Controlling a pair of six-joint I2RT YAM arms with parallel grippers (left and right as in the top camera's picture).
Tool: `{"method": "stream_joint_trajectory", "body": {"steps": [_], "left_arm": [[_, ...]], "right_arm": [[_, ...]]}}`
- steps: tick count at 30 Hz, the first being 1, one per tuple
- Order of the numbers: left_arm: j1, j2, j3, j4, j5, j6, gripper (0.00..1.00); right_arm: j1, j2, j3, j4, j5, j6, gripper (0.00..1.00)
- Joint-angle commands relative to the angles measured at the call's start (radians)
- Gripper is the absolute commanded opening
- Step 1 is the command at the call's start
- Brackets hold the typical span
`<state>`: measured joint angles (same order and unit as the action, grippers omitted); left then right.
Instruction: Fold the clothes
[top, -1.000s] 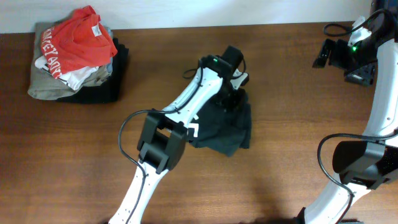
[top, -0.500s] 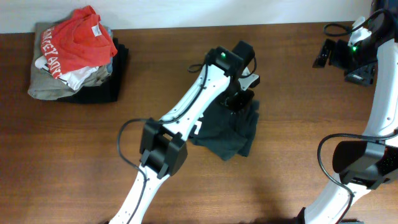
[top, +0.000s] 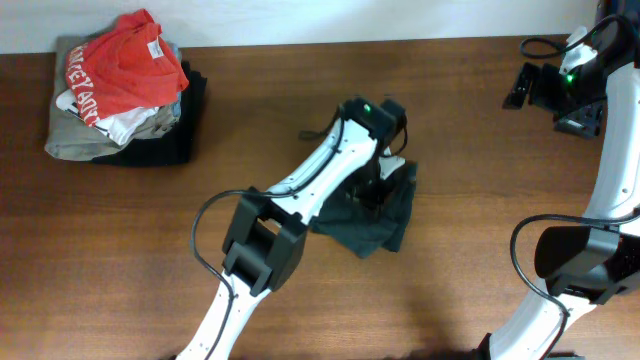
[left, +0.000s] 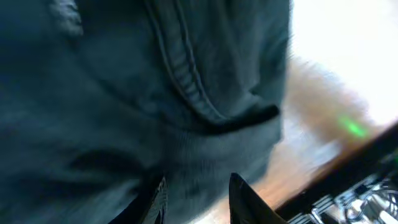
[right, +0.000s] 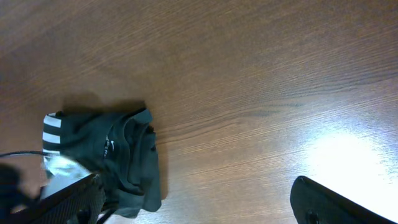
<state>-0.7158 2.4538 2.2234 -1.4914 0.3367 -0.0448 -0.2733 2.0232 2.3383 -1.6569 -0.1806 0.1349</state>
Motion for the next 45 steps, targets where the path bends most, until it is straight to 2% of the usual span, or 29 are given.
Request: {"method": "stream_joint_trajectory", "body": {"steps": [1,11,13,16,18,22,23,24,25,26,27,28,33,37,45], "left_arm": [[-0.023,0.001,-0.116,0.035,0.122,0.027,0.32],[-0.148,0.0,-0.138,0.107,0.184,0.061,0.32],[-0.15,-0.006,-0.126,0.102,0.216,0.062,0.32],[-0.126,-0.045,-0.078,0.071,0.258,0.132,0.31],[-0.101,-0.082,-0.052,0.058,0.226,0.138,0.31],[0.007,-0.19,-0.041,0.056,0.03,0.089,0.33],[0.037,-0.204,-0.041,0.055,-0.008,0.078,0.35],[0.071,-0.213,-0.041,0.055,-0.034,0.079,0.43],[0.108,-0.218,-0.041,0.055,-0.048,0.08,0.68],[0.145,-0.218,-0.041,0.056,-0.048,0.085,0.81],[0.193,-0.215,-0.043,0.063,-0.05,0.106,0.87],[0.242,-0.209,-0.044,0.071,-0.049,0.12,0.99],[0.442,-0.152,-0.045,0.104,-0.01,0.17,0.99],[0.534,-0.068,-0.053,0.073,0.256,0.287,0.99],[0.516,0.07,-0.083,0.082,0.313,0.313,0.99]], "right_arm": [[0.0,-0.019,0.01,0.0,0.009,0.0,0.99],[0.0,-0.019,0.01,0.0,0.009,0.0,0.99],[0.0,-0.019,0.01,0.0,0.009,0.0,0.99],[0.0,-0.019,0.01,0.0,0.009,0.0,0.99],[0.0,-0.019,0.01,0.0,0.009,0.0,0.99],[0.0,-0.019,0.01,0.0,0.009,0.0,0.99],[0.0,-0.019,0.01,0.0,0.009,0.0,0.98],[0.0,-0.019,0.01,0.0,0.009,0.0,0.99],[0.0,-0.019,0.01,0.0,0.009,0.0,0.99],[0.0,-0.019,0.01,0.0,0.009,0.0,0.99],[0.0,-0.019,0.01,0.0,0.009,0.0,0.98],[0.0,-0.019,0.01,0.0,0.009,0.0,0.99],[0.0,-0.019,0.01,0.0,0.009,0.0,0.99],[0.0,-0.019,0.01,0.0,0.009,0.0,0.99],[0.0,-0.019,0.01,0.0,0.009,0.0,0.99]]}}
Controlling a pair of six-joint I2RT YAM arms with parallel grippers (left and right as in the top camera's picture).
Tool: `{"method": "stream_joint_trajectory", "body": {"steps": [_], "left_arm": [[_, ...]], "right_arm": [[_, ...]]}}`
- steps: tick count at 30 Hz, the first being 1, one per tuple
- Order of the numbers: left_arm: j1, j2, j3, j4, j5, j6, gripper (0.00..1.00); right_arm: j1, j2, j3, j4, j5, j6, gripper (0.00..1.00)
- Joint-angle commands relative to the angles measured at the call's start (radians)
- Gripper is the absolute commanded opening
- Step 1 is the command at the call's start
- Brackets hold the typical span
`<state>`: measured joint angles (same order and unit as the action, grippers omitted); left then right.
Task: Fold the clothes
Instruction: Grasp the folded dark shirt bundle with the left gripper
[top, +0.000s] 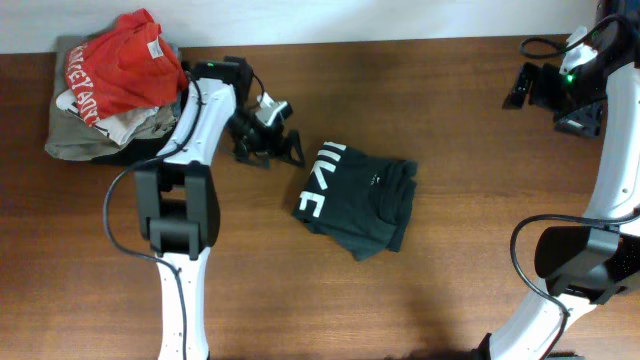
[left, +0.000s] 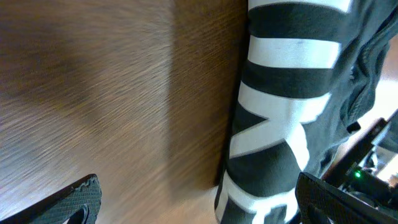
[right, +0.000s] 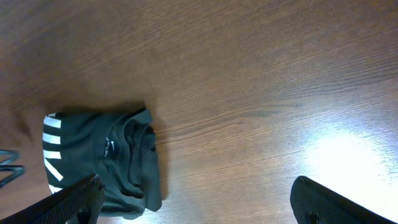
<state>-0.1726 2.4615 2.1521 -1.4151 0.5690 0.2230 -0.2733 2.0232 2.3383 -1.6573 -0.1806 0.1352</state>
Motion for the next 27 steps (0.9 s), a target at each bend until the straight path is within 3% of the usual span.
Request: {"method": "stream_joint_trajectory", "body": {"steps": [1,13,14,15,16,17,18,20,22,23,27], "left_arm": [[-0.032,0.074,-0.012,0.009,0.095,0.05,0.99],[-0.184,0.206,-0.012,0.014,0.213,0.064,0.99],[-0.189,0.206,-0.012,0.019,0.212,0.058,0.96],[-0.192,0.206,-0.012,0.024,0.212,0.058,0.89],[-0.193,0.206,-0.012,0.031,0.209,0.058,0.77],[-0.193,0.206,-0.012,0.043,0.204,0.058,0.56],[-0.193,0.206,-0.012,0.053,0.195,0.054,0.45],[-0.19,0.206,-0.012,0.064,0.194,0.052,0.39],[-0.186,0.206,-0.012,0.08,0.194,0.051,0.22],[-0.184,0.206,-0.011,0.092,0.193,0.051,0.09],[-0.155,0.205,0.0,0.128,0.147,-0.013,0.05]], "right_arm": [[0.0,-0.019,0.01,0.0,0.009,0.0,0.99],[0.0,-0.019,0.01,0.0,0.009,0.0,0.99],[0.0,-0.019,0.01,0.0,0.009,0.0,0.99],[0.0,-0.019,0.01,0.0,0.009,0.0,0.99],[0.0,-0.019,0.01,0.0,0.009,0.0,0.99],[0.0,-0.019,0.01,0.0,0.009,0.0,0.99],[0.0,-0.019,0.01,0.0,0.009,0.0,0.99],[0.0,-0.019,0.01,0.0,0.009,0.0,0.98],[0.0,-0.019,0.01,0.0,0.009,0.0,0.99],[0.0,-0.019,0.01,0.0,0.009,0.0,0.99],[0.0,-0.019,0.01,0.0,0.009,0.0,0.99]]}}
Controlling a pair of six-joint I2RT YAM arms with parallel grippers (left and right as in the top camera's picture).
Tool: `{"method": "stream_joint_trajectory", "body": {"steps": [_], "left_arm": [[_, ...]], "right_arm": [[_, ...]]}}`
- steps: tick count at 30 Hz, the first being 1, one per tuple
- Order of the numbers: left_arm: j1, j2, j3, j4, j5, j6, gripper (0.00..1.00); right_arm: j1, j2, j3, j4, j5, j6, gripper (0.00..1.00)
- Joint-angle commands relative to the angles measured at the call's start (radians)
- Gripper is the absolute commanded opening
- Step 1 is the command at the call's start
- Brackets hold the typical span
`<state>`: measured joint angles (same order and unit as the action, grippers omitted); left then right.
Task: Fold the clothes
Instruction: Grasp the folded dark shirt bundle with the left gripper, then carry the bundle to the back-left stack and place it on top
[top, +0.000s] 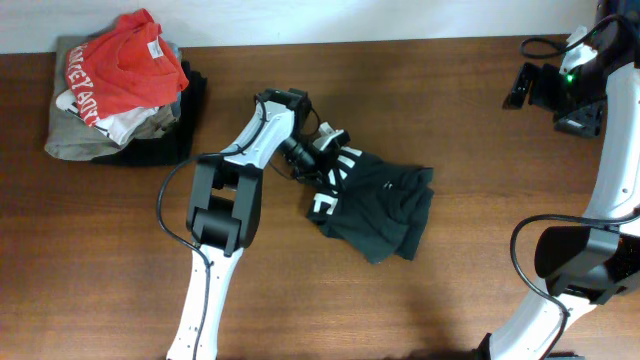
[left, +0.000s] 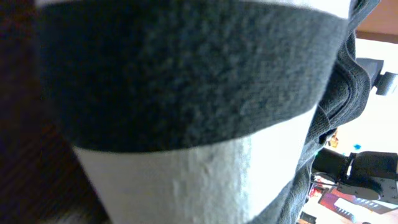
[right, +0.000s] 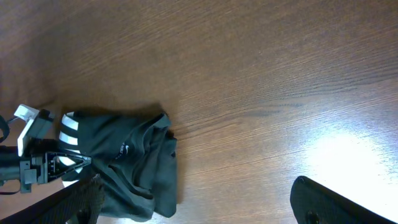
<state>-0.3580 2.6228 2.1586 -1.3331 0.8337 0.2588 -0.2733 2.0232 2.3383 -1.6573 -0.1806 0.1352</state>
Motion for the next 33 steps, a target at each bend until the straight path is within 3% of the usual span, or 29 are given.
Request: {"method": "stream_joint_trajectory", "body": {"steps": [1,9,17,22,33], "left_arm": [[0.043,0.044,0.006,0.047,-0.149,-0.049,0.05],[0.175,0.044,0.259,0.082,-0.531,-0.074,0.01],[0.275,0.044,0.392,0.238,-0.69,-0.055,0.01],[0.309,0.043,0.447,0.312,-0.723,-0.055,0.01],[0.391,0.043,0.834,0.306,-0.73,-0.179,0.01]], "right_arm": [[0.0,-0.019,0.01,0.0,0.009,0.0,0.99],[0.0,-0.019,0.01,0.0,0.009,0.0,0.99],[0.0,-0.019,0.01,0.0,0.009,0.0,0.99],[0.0,-0.019,0.01,0.0,0.009,0.0,0.99],[0.0,-0.019,0.01,0.0,0.009,0.0,0.99]]}}
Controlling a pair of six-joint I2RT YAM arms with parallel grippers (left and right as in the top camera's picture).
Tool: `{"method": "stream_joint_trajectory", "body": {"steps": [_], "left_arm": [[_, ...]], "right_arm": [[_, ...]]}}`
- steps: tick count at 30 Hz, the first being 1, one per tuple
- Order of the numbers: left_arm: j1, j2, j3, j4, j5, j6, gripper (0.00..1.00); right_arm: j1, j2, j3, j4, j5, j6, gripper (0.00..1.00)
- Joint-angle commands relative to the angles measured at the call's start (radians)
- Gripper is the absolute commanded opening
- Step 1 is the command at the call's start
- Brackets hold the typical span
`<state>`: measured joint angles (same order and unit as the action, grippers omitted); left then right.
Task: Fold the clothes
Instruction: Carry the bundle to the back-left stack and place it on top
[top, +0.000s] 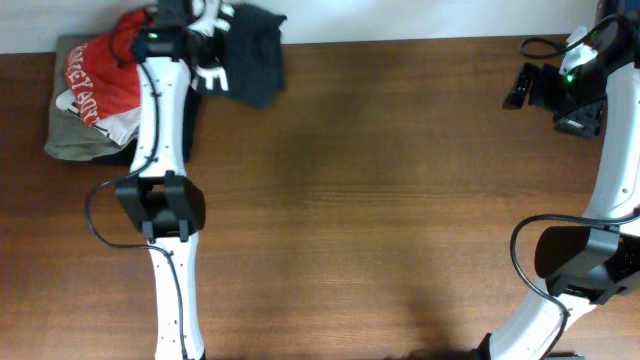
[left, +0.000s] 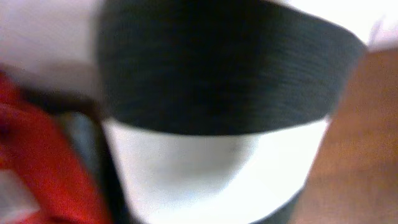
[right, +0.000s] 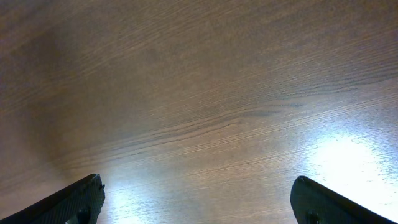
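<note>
The folded dark green shirt (top: 250, 45) with white stripes hangs at the table's back left edge. My left gripper (top: 205, 25) is shut on it. In the left wrist view the shirt (left: 224, 81) fills the blurred frame and hides the fingers. The pile of folded clothes (top: 100, 110) with a red shirt (top: 115, 65) on top lies just left of it, and the red cloth (left: 37, 155) shows in the left wrist view. My right gripper (right: 198, 202) is open high over bare wood, at the back right (top: 522, 85).
The brown wooden table (top: 380, 200) runs to a white wall at the back. My left arm (top: 160, 150) stretches along the table's left side. The right arm (top: 610, 150) stands at the right edge.
The dark shirt lay in the middle of the table with my left gripper at its left edge. Now it is held at the back left, next to the pile. The right arm has not moved.
My left gripper was down on the folded dark shirt in the middle of the table. Then it stood open to the shirt's left, apart from it. Then it was at the shirt's left edge, and now it holds the shirt beside the pile.
</note>
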<state>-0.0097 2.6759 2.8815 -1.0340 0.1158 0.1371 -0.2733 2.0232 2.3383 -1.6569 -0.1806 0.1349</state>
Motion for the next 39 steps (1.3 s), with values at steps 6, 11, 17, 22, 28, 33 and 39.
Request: {"method": "stream_joint_trajectory", "body": {"steps": [6,11,17,22,28,33,39], "left_arm": [[0.114,-0.01,0.177,0.001,-0.011,-0.239,0.01],[0.179,-0.011,0.177,0.002,-0.013,-0.348,0.01],[0.253,-0.011,0.177,0.0,-0.096,-0.475,0.01],[0.303,-0.01,0.167,-0.008,-0.193,-0.484,0.01],[0.357,0.027,0.161,-0.056,-0.211,-0.485,0.02],[0.364,0.113,0.161,-0.093,-0.246,-0.484,0.11],[0.366,0.148,0.162,-0.15,-0.314,-0.485,0.28]], "right_arm": [[0.0,-0.019,0.01,0.0,0.009,0.0,0.99],[0.0,-0.019,0.01,0.0,0.009,0.0,0.99],[0.0,-0.019,0.01,0.0,0.009,0.0,0.99],[0.0,-0.019,0.01,0.0,0.009,0.0,0.99],[0.0,-0.019,0.01,0.0,0.009,0.0,0.99],[0.0,-0.019,0.01,0.0,0.009,0.0,0.99],[0.0,-0.019,0.01,0.0,0.009,0.0,0.99]]}}
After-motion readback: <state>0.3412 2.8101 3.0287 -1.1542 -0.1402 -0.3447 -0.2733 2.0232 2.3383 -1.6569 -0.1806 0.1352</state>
